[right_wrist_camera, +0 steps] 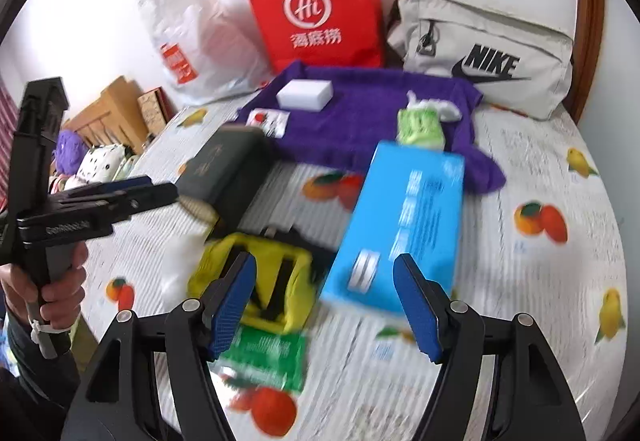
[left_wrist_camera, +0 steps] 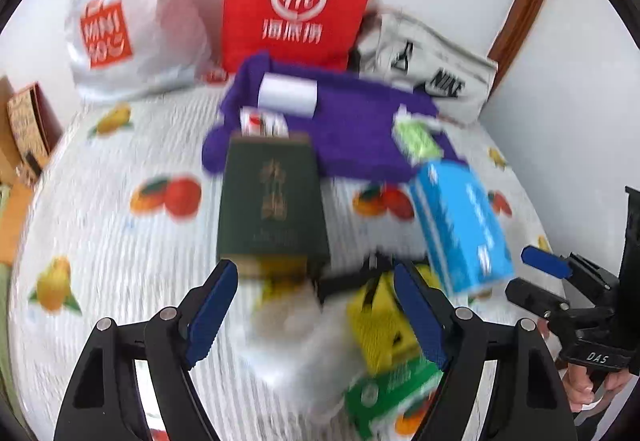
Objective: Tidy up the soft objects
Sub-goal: 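Move the left tool to the yellow mesh pouch and grasp it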
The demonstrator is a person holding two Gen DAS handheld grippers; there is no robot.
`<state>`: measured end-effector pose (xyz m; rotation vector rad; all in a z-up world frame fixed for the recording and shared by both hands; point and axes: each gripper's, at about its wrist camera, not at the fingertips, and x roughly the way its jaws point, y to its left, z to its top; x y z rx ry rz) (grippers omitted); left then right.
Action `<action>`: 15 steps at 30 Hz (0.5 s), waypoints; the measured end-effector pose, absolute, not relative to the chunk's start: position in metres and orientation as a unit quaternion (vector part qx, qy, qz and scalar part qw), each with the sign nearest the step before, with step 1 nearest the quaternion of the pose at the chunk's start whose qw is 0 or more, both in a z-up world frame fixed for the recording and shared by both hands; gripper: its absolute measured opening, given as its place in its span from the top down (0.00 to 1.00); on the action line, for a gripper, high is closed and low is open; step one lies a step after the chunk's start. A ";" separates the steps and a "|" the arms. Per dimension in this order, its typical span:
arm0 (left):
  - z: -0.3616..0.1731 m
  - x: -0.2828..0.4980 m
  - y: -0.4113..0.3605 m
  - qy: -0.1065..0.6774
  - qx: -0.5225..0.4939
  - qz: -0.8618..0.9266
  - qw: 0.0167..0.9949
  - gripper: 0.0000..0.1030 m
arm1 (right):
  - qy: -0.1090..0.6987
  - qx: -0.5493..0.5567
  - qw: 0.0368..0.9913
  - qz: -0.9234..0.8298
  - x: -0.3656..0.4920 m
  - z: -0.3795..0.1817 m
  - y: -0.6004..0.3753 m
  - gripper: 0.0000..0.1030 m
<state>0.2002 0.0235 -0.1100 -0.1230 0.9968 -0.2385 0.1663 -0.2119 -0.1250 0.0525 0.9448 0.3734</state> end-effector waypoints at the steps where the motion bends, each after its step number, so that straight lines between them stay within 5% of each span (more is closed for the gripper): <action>1: -0.114 0.194 0.025 0.478 -0.060 -0.109 0.869 0.23 | 0.453 0.026 0.873 0.180 0.160 -0.127 -0.210 0.32; 15: -0.139 0.169 -0.008 0.470 -0.027 -0.138 0.871 0.23 | 0.460 0.009 0.867 0.192 0.116 -0.159 -0.189 0.32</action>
